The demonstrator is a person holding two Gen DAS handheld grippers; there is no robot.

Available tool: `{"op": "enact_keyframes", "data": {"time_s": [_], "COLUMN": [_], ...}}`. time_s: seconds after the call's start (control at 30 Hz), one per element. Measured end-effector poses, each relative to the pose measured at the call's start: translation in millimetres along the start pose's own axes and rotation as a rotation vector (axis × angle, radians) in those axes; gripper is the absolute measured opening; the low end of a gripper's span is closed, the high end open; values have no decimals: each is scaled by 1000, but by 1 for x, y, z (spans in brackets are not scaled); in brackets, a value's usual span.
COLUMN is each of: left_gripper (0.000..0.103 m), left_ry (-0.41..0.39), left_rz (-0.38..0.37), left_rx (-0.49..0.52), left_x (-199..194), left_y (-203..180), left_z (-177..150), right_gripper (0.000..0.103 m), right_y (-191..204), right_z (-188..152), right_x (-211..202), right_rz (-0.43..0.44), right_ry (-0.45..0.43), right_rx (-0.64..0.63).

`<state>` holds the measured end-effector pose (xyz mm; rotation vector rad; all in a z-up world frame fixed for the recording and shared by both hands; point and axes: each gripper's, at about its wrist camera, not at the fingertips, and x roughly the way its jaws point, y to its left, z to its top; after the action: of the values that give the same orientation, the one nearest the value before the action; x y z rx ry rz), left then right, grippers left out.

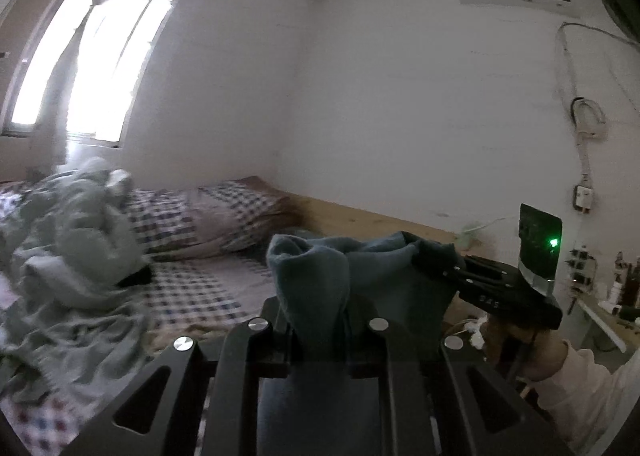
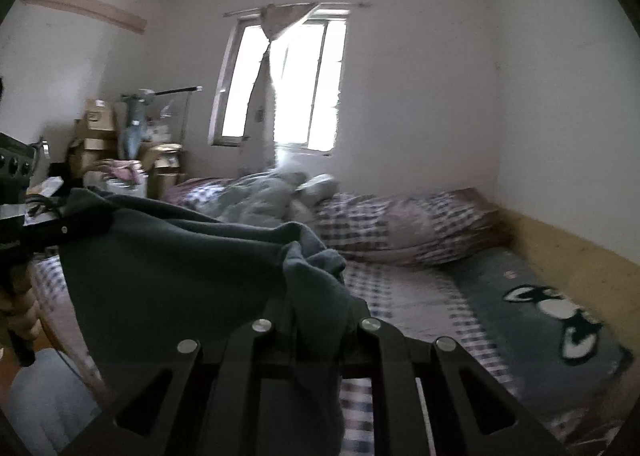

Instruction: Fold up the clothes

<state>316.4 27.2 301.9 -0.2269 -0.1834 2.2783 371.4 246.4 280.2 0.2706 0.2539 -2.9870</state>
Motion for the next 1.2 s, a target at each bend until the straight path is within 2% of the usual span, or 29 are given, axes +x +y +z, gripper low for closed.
{"op": "enact_keyframes", "data": {"time_s": [0.2,0.33,0.43,0.57,0.77,0.9,1.07,1.2], "left_gripper": [16,16,16,16,16,16,16,16], "left_ry": [24,53,79,118,194,243,307,384], "left_rz": [-105,-169,-195,-190,-155,-102,-29,12], "left_rx": [13,-8,-22,-29,-105,-132,-189,-228], "left_x": [82,152,204,274,374,428,496,558], "left_y": [-36,-51,-50,-46,-7,30,91,143], "left_z": [25,38,43,44,33,18,-1,-25], "right_gripper": [12,12,12,12,12,12,12,12], "right_y": [-73,-129,-172,-222,-281,-314,-336,-350], "right_z": [13,21,25,23,14,8,-9,-34], "right_x": [-11,-7,2,26,95,159,255,342], "right_rz": [-122,-206,-254,-295,-330,-325,-310,-289], "right_ry": [-7,-1,8,23,67,106,181,284], "right_rx": [-10,-5,4,19,20,11,-13,-34]}}
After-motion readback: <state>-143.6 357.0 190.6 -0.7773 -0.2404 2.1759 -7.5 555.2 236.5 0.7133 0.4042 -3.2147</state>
